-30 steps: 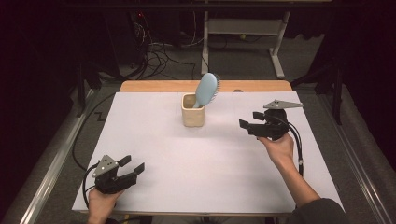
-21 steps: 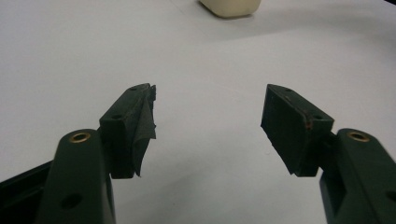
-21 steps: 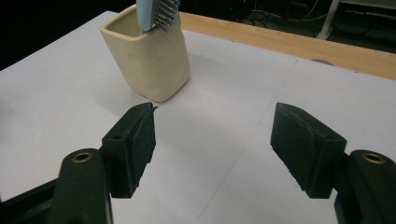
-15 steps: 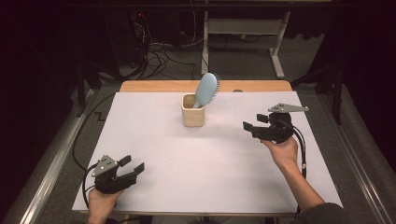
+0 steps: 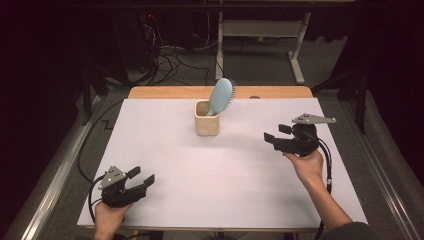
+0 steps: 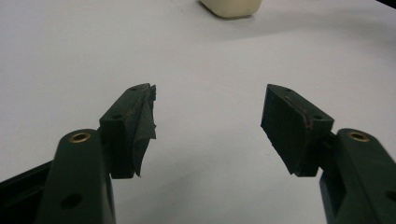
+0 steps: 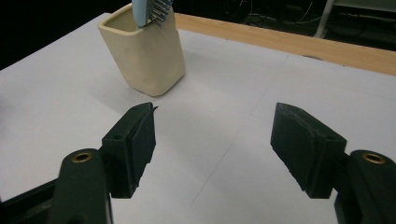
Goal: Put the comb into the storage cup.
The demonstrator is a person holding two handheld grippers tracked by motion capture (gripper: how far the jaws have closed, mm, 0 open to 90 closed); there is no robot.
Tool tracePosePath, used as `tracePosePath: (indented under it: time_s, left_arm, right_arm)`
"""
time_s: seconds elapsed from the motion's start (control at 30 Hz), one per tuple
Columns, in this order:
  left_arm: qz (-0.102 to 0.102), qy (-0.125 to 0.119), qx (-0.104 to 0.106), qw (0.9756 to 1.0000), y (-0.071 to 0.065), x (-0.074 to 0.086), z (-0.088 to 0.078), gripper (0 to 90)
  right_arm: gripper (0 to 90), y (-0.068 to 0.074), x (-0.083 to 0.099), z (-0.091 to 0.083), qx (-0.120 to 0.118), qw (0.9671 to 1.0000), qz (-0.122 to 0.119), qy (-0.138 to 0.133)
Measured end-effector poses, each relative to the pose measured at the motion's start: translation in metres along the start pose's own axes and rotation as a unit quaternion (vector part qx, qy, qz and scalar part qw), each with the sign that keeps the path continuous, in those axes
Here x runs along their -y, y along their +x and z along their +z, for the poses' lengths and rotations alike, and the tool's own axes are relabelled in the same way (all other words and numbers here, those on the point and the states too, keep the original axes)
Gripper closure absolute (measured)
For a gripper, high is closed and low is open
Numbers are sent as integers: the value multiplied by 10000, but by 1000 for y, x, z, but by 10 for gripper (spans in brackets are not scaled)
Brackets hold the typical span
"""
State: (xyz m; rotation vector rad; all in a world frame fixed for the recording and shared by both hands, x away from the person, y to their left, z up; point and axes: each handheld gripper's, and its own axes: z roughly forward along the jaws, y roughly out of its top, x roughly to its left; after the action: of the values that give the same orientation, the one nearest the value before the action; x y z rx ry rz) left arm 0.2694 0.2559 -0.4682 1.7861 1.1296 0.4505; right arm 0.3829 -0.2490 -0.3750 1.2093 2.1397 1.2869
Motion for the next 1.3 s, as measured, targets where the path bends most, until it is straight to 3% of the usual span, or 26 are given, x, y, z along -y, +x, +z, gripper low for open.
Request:
tracePosePath:
  time_s: [1.3]
  left_arm:
    - [-8,11,-10,10000,0,0,0,352]
  right_arm:
    - [314,-11,26,-23,111,9998,115,-126]
